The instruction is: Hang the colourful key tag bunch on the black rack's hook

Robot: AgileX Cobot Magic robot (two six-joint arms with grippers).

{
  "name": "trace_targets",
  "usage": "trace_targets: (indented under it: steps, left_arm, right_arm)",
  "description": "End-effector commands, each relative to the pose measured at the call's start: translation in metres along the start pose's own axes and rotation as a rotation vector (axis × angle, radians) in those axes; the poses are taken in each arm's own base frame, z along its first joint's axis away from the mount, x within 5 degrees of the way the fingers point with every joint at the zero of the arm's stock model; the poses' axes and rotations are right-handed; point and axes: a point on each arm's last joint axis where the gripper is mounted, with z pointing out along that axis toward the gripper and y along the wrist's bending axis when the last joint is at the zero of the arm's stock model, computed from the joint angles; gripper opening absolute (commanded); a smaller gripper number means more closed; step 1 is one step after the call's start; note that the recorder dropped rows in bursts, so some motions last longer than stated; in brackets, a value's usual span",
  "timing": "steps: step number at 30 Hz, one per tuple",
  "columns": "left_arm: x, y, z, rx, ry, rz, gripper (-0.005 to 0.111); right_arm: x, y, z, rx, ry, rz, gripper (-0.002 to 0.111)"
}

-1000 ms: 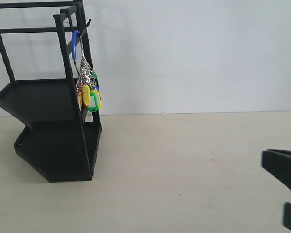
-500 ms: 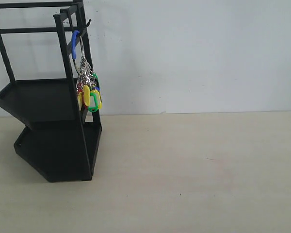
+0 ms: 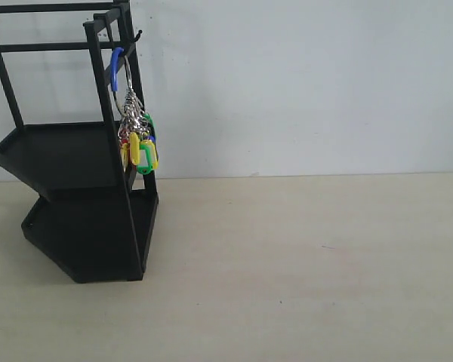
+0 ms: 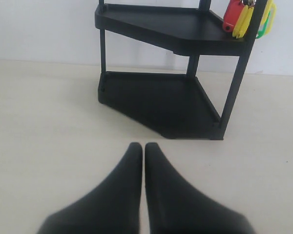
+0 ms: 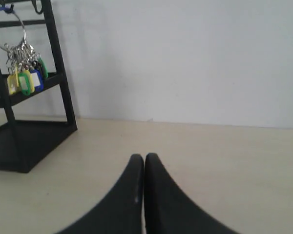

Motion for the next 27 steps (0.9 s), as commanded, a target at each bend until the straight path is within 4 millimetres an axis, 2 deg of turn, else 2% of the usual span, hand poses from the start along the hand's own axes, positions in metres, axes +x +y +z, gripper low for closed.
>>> trace_targets:
  steps: [1, 11, 27]
  left_arm:
    - [0.000, 0.000, 0.000, -0.004, -0.006, 0.008, 0.004]
    - [0.000, 0.000, 0.000, -0.004, -0.006, 0.008, 0.004]
    - [0.000, 0.000, 0.000, -0.004, -0.006, 0.008, 0.004]
  right_arm:
    - [0.006, 0.001, -0.001, -0.014, 0.058, -0.017, 0.000]
    - [0.024, -0.001, -0.003, 0.006, 0.249, -0.007, 0.000]
    - [0.026, -0.005, -0.004, 0.062, 0.272, -0.020, 0.000]
